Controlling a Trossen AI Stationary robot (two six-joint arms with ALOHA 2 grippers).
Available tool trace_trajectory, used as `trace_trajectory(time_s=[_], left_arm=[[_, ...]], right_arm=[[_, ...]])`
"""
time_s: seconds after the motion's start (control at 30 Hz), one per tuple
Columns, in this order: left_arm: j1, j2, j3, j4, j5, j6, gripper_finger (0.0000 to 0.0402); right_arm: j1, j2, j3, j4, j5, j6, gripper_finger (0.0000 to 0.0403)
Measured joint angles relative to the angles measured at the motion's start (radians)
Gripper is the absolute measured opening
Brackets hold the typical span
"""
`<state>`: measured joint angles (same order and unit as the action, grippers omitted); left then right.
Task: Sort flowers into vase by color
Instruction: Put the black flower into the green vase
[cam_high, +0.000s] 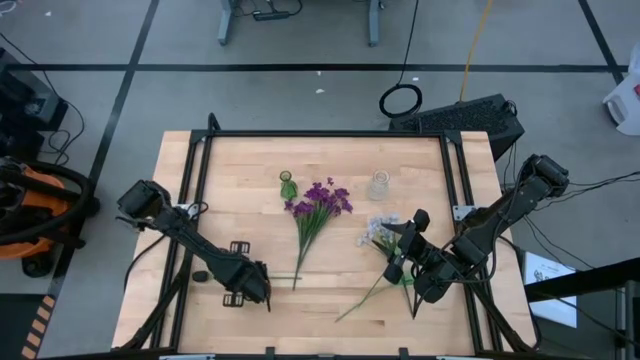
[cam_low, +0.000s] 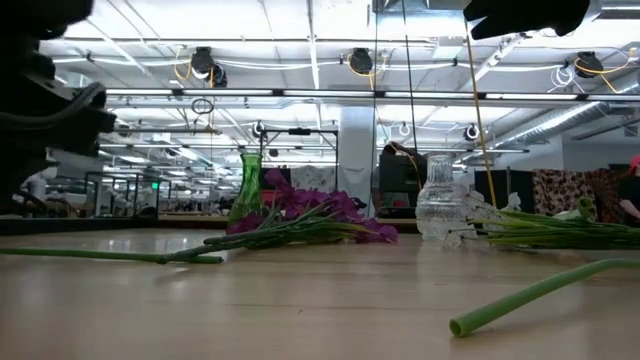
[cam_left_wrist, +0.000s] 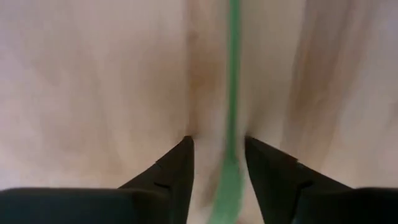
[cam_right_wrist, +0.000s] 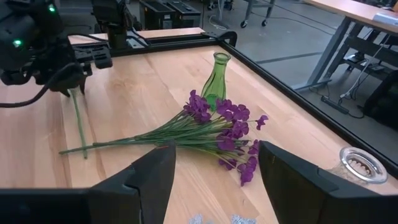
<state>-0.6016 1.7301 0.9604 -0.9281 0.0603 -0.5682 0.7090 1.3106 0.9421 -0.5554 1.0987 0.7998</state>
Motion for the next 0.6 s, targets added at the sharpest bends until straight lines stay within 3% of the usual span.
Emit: trace_trajectory(time_s=[0.33,0.6], left_arm=[[0.018,-0.019,-0.073,0.078,0.034,0.002,0.0113],[0.019,-0.053,-0.069,0.074,0.024,-0.003,0.0014]], right_arm=[[-0.001,0.000,0.000,-0.008,0.007,-0.004,0.0222],[-0.001,0.000,0.000,-0.010,0.026,-0.004,0.0222]])
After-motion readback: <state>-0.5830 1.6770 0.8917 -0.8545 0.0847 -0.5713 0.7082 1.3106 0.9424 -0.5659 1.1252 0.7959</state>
